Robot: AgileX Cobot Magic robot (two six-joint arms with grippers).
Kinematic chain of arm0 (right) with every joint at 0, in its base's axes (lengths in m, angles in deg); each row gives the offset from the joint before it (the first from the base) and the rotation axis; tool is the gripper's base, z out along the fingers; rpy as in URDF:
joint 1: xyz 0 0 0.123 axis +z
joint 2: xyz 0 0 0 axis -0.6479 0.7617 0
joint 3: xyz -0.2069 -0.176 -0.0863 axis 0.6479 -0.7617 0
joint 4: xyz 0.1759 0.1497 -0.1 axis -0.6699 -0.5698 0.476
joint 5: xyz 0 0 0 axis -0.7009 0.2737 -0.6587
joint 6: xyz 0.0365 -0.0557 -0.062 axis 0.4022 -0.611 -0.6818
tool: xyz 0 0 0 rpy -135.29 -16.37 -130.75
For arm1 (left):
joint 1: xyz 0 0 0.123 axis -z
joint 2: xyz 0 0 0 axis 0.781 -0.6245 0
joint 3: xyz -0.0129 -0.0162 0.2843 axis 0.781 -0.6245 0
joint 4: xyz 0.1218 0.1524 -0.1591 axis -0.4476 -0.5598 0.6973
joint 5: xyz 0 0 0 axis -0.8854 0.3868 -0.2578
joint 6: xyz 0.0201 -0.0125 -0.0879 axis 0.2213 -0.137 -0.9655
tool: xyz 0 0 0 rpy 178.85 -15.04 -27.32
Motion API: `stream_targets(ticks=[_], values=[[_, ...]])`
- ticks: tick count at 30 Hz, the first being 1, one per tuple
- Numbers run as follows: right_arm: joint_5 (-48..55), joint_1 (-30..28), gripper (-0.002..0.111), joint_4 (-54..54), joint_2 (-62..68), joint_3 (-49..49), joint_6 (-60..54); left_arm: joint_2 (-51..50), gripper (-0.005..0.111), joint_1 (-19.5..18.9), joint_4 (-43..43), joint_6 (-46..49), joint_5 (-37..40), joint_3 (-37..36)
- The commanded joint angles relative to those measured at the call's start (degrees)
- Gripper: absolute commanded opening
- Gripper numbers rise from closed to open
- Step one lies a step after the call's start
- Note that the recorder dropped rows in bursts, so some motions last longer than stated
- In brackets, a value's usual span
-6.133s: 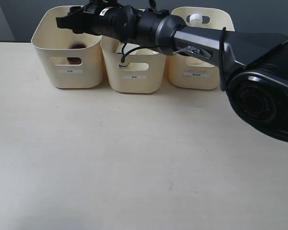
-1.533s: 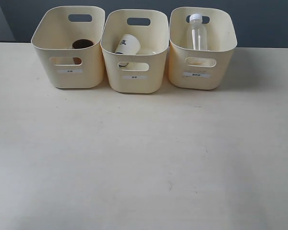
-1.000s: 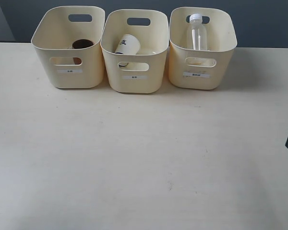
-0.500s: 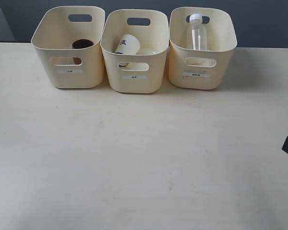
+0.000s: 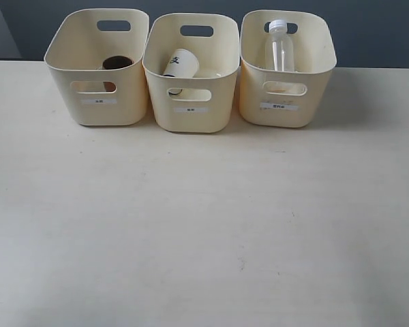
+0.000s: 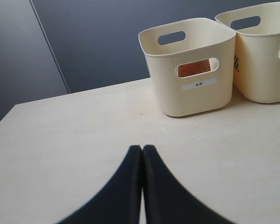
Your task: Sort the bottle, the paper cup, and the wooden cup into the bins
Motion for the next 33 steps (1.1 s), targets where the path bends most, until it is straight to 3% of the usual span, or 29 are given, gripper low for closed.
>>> stream_targets(ticks=[1, 13, 19, 30, 33], values=[[-1.11, -0.71, -0.001, 1.03, -8.67, -1.47, -0.62, 0.28, 0.000, 0.18, -0.33, -0.11, -0.28, -0.07], [-3.68, -0.71, -0.001, 1.33, -23.79, -3.88, -6.88, 0.28, 0.000, 0.18, -0.33, -0.11, -0.28, -0.07], [-4.28, -2.09, -0.001, 2.67, -24.19, -9.39, -5.53, 0.28, 0.000, 0.18, -0.33, -0.11, -0.28, -0.07], [-18.69, -2.46, -0.001, 11.73, -24.19, -9.47, -5.53, 0.28, 0.000, 0.18, -0.33, -0.11, -0.28, -0.07], [-18.31, -4.29, -0.001, 9.38, -24.19, -9.47, -5.53, 0.28, 0.000, 0.18, -0.33, -0.11, -0.28, -0.07]])
